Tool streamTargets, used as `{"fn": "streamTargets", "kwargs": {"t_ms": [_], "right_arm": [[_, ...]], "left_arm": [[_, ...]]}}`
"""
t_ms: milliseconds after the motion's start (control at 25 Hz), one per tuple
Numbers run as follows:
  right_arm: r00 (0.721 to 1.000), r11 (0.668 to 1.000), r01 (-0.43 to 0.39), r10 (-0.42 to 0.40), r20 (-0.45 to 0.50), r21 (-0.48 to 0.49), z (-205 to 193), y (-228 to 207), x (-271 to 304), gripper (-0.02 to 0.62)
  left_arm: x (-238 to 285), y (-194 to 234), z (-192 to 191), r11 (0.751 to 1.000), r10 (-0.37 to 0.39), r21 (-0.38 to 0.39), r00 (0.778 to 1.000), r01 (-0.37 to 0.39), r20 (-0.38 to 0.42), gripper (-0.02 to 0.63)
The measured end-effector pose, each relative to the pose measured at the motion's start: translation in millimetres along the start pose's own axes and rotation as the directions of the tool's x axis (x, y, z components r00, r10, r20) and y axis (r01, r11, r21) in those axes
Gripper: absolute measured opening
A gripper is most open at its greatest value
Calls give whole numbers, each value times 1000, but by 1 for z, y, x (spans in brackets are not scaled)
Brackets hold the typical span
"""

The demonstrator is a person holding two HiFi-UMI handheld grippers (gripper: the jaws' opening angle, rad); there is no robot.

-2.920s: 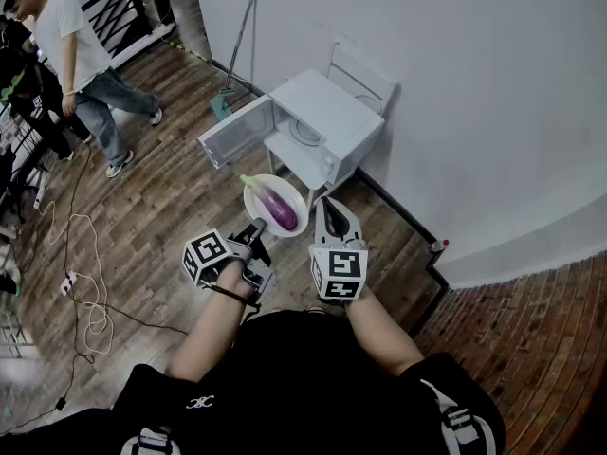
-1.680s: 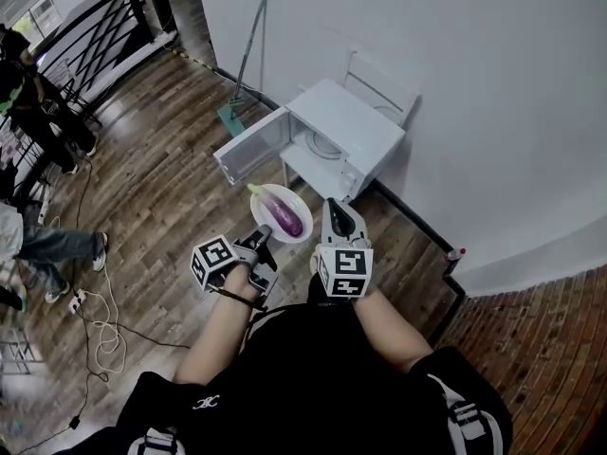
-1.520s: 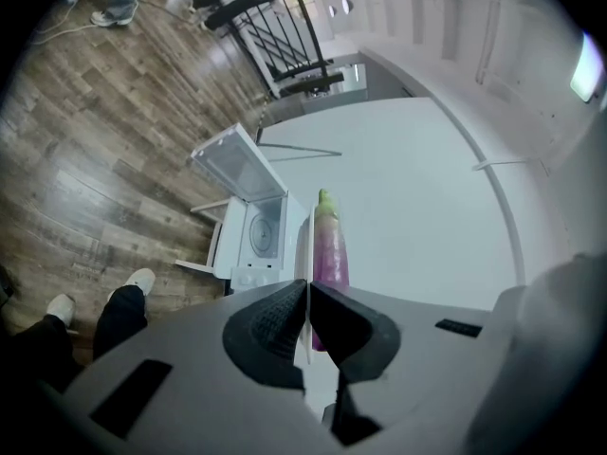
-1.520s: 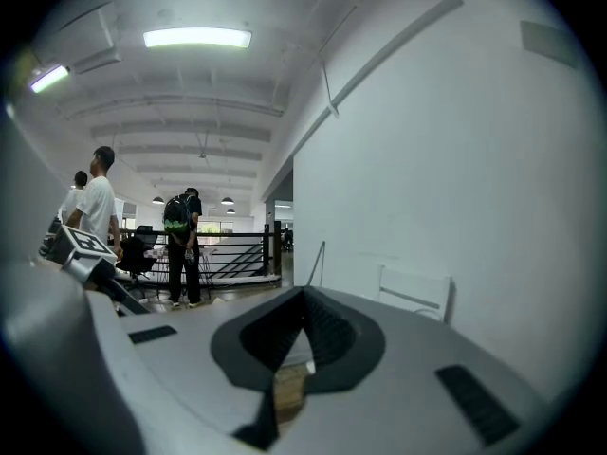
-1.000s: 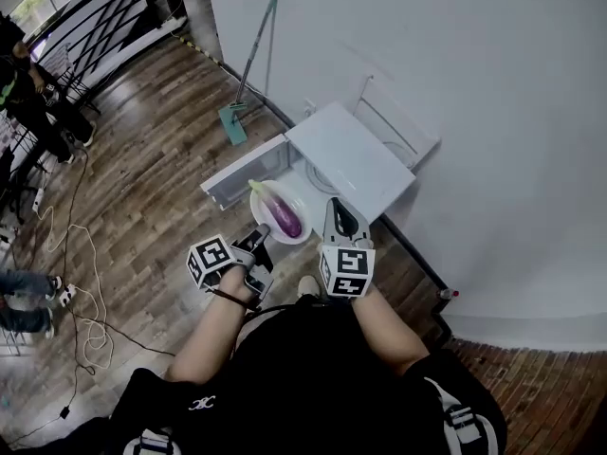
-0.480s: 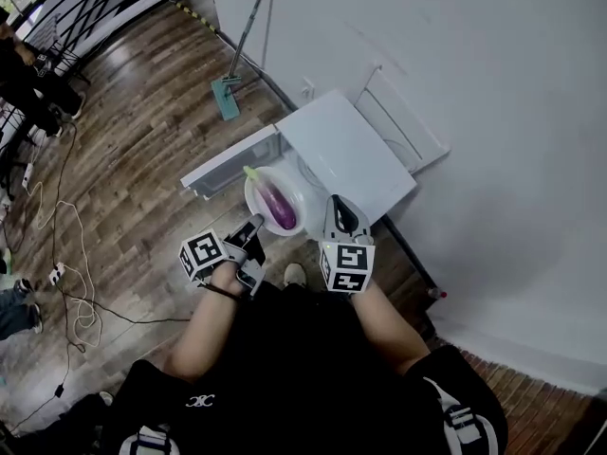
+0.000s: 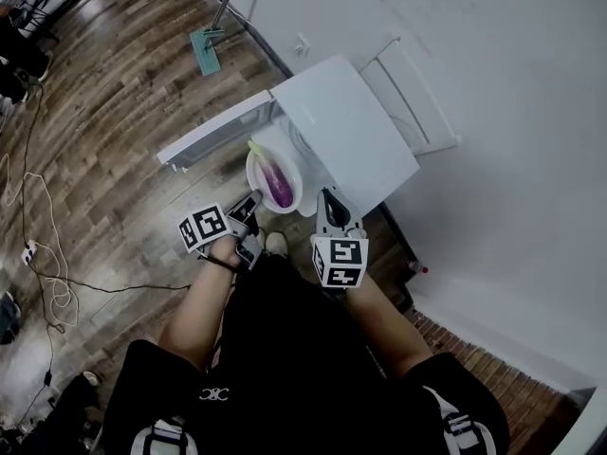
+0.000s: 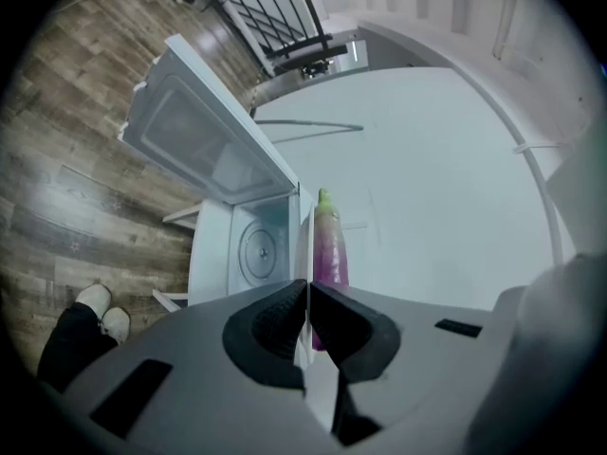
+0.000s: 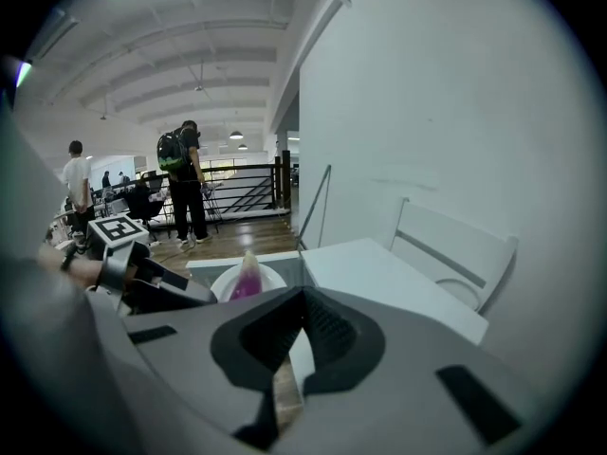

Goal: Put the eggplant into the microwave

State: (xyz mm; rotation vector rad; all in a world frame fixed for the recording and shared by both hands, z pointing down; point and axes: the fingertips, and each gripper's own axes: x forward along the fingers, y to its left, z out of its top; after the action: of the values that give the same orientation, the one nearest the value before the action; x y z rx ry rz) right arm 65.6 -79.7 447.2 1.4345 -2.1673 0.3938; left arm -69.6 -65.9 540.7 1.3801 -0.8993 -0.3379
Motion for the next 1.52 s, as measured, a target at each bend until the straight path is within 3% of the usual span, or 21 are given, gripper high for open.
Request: {"fn": "streamTargets", "kwargs": {"t_ms": [480, 760, 1080, 1320, 1520], "right_arm": [[994, 999, -42, 38, -98, -30, -82, 17, 81, 11], [990, 998, -52, 48, -131, -29, -133, 14, 120, 11], [988, 999, -26, 28, -150, 20, -172, 6, 135, 11], [992, 999, -18, 23, -122, 45, -177, 5, 140, 11], [992, 998, -8, 16, -125, 66, -179, 4, 142, 11]], "left_arm": [[100, 106, -1, 994, -71, -79, 997, 70, -15, 12], [165, 158, 14, 993, -114, -38, 993, 113, -14, 12], [211, 165, 30, 985, -158, 63, 987, 160, -43, 12], [246, 164, 21, 979, -187, 62, 976, 194, -108, 12], [263, 165, 31, 982, -178, 46, 978, 184, -106, 14]]}}
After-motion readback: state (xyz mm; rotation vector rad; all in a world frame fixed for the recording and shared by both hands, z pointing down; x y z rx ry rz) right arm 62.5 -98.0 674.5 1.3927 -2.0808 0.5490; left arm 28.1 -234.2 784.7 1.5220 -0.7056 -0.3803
